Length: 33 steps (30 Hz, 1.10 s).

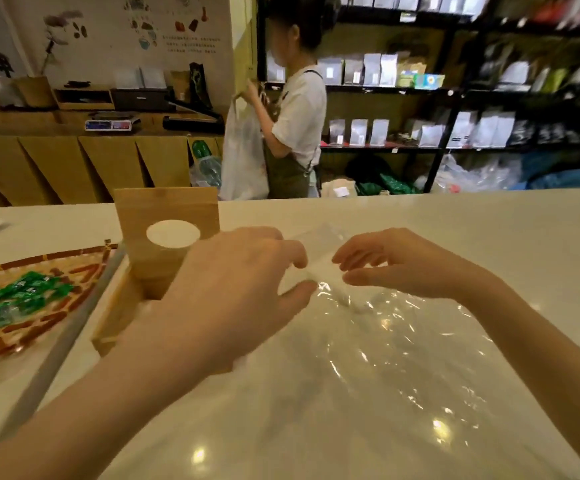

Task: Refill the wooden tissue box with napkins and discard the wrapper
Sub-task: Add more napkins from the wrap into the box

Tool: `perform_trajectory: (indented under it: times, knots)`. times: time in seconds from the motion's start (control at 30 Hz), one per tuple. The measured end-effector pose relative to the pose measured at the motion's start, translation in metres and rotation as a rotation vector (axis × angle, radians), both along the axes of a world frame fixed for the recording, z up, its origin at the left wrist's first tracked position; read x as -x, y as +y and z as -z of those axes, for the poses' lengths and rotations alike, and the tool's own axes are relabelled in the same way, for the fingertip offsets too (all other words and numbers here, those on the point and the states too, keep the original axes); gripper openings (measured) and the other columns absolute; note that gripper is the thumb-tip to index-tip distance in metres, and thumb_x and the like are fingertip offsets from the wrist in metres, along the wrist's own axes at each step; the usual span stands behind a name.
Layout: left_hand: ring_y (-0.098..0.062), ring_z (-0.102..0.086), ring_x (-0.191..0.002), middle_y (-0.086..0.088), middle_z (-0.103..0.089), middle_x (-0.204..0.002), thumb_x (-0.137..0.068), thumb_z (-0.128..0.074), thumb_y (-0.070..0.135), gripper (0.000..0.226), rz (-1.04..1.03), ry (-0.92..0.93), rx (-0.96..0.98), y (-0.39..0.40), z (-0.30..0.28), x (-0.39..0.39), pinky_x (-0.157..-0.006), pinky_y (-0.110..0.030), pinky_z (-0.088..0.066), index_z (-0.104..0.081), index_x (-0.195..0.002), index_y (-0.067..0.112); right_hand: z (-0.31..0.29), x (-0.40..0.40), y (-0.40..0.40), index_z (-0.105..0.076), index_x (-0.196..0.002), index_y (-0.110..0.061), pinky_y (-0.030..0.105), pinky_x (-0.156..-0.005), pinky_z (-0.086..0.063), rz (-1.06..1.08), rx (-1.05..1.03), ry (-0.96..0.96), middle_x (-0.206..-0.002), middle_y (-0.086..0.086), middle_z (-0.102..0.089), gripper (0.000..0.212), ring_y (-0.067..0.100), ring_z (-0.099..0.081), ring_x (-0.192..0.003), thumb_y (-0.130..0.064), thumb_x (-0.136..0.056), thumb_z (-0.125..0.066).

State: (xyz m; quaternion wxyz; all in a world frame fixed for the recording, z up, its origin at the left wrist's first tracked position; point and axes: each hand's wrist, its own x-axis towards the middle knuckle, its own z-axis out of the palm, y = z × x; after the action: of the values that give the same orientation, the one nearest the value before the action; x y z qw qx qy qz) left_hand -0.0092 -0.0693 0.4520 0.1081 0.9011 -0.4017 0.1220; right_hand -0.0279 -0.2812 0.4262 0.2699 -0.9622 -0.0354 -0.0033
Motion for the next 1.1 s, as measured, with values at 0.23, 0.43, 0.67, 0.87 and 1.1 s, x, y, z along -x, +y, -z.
perform_trajectory:
  times: [0.23, 0.43, 0.67, 0.87, 1.1]
  knots:
    - [-0.013, -0.048, -0.124, 0.002, -0.055, -0.134, -0.088, -0.035, 0.044, 0.047, 0.624, 0.131, 0.057, -0.091, 0.081, -0.002, -0.094, -0.020, -0.033, -0.057, -0.123, 0.022, 0.021, 0.082, -0.054, -0.065, -0.104, -0.027, 0.028, -0.087, -0.051, 0.281, -0.073, -0.076, -0.096, -0.004, -0.071, 0.021, 0.012, -0.065, -0.094, -0.020, -0.085, -0.062]
    - [-0.008, -0.003, -0.143, 0.003, -0.010, -0.156, -0.076, -0.017, 0.068, 0.084, 0.606, 0.179, -0.167, -0.140, 0.132, 0.008, -0.116, -0.030, 0.000, -0.017, -0.144, 0.019, 0.041, 0.137, -0.078, -0.067, -0.102, -0.026, 0.014, -0.077, -0.048, 0.431, -0.068, -0.087, -0.096, -0.007, -0.071, 0.018, 0.001, -0.062, -0.091, -0.023, -0.086, -0.061]
    - [-0.013, -0.014, -0.143, 0.004, -0.029, -0.152, -0.072, 0.007, 0.057, 0.089, 0.660, 0.199, -0.140, -0.152, 0.154, 0.007, -0.115, -0.031, -0.006, -0.034, -0.139, 0.017, 0.066, 0.170, -0.088, -0.069, -0.097, -0.025, 0.010, -0.072, -0.046, 0.464, -0.072, -0.029, -0.097, -0.007, -0.072, 0.015, 0.000, -0.062, -0.086, -0.022, -0.086, -0.060]
    - [0.005, -0.019, -0.132, 0.016, -0.033, -0.143, -0.090, -0.022, 0.041, 0.053, 0.600, 0.438, 0.165, -0.151, 0.139, 0.006, -0.115, -0.026, -0.008, -0.039, -0.136, 0.023, 0.076, 0.169, -0.082, -0.070, -0.101, -0.026, 0.017, -0.086, -0.048, 0.404, -0.143, -0.040, -0.105, -0.009, -0.072, 0.020, 0.001, -0.063, -0.095, -0.018, -0.090, -0.056]
    - [0.012, -0.017, -0.134, 0.022, -0.026, -0.142, -0.092, -0.033, 0.040, 0.039, 0.616, 0.515, 0.342, -0.139, 0.109, -0.008, -0.111, -0.009, -0.009, -0.029, -0.131, 0.040, 0.107, 0.102, -0.059, -0.015, -0.147, -0.023, 0.025, -0.118, -0.004, 0.136, 0.210, -0.048, -0.154, -0.012, -0.009, 0.049, 0.001, -0.003, -0.141, -0.024, -0.099, -0.028]
